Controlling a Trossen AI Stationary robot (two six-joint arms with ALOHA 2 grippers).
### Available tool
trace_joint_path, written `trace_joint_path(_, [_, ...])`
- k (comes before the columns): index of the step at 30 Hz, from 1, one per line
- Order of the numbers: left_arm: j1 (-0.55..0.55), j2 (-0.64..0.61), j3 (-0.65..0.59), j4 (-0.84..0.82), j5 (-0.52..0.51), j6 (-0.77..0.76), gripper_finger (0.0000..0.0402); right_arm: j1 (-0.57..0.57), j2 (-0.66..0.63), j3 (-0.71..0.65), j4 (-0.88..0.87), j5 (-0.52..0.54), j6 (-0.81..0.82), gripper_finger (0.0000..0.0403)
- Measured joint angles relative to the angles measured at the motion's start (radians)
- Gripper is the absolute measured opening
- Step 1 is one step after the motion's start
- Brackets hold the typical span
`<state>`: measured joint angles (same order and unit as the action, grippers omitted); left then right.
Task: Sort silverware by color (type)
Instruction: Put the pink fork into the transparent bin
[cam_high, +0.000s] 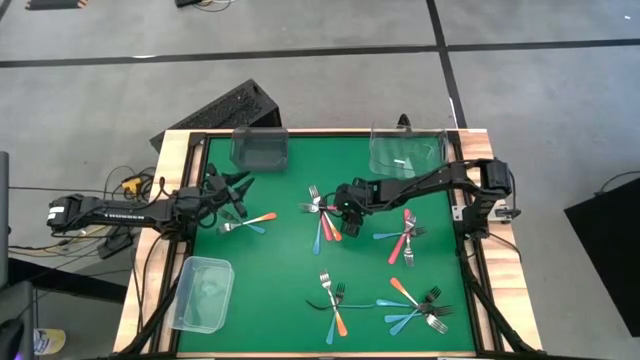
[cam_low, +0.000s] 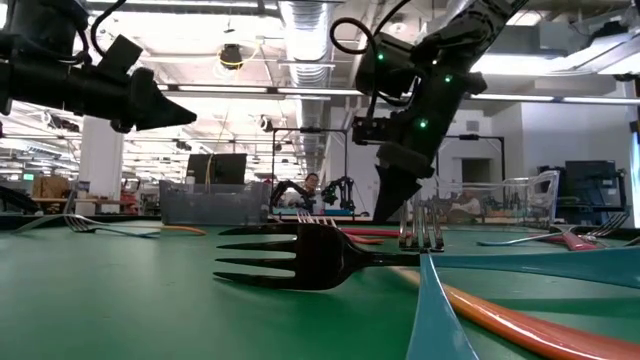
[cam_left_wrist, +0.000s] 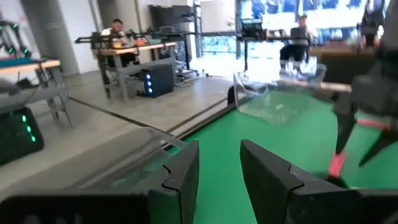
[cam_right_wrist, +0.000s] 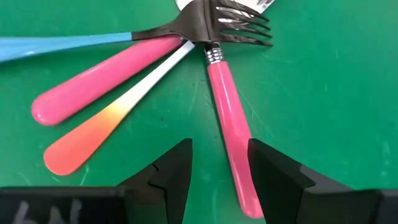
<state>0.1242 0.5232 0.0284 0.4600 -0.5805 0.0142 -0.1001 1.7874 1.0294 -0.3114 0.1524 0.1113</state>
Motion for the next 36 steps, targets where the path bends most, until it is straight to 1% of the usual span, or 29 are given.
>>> trace_joint_path(5, [0.000,0.000,0.000,0.011,0.011,-0.118,0.0110,0.000,0.000,0.000,-0.008,0.003,-0.003,0.0185])
trace_joint_path(12, [0.000,0.000,0.000,0.011,0.195,-0.137,0.0110,-0.012,0.000,0.000,0.003,0.010,-0.063,0.0185])
trace_joint_path(15, [0.000,0.000,0.000,0.007,0.238,-0.171,0.0110,-0.034,0.000,0.000,0.015,0.010,-0.111,0.0185])
trace_joint_path(18, [0.000,0.000,0.000,0.004,0.233,-0.190,0.0110,-0.057,0.000,0.000,0.045,-0.015,-0.143,0.0185])
trace_joint_path(21, [0.000,0.000,0.000,0.004,0.227,-0.193,0.0110,-0.077,0.000,0.000,0.103,-0.091,-0.148,0.0185])
trace_joint_path(23, [0.000,0.000,0.000,0.005,0.220,-0.193,0.0110,-0.081,0.000,0.000,0.142,-0.119,-0.156,0.0185])
trace_joint_path(27, [0.000,0.000,0.000,0.005,0.175,-0.188,0.0110,-0.082,0.000,0.000,0.182,-0.125,-0.165,0.0185])
trace_joint_path(31, [0.000,0.000,0.000,0.006,0.153,-0.185,0.0110,-0.086,0.004,0.000,0.194,-0.126,-0.167,0.0185])
trace_joint_path(36, [0.000,0.000,0.000,0.004,0.139,-0.179,0.0110,-0.079,0.077,-0.002,0.227,-0.125,-0.141,0.0185])
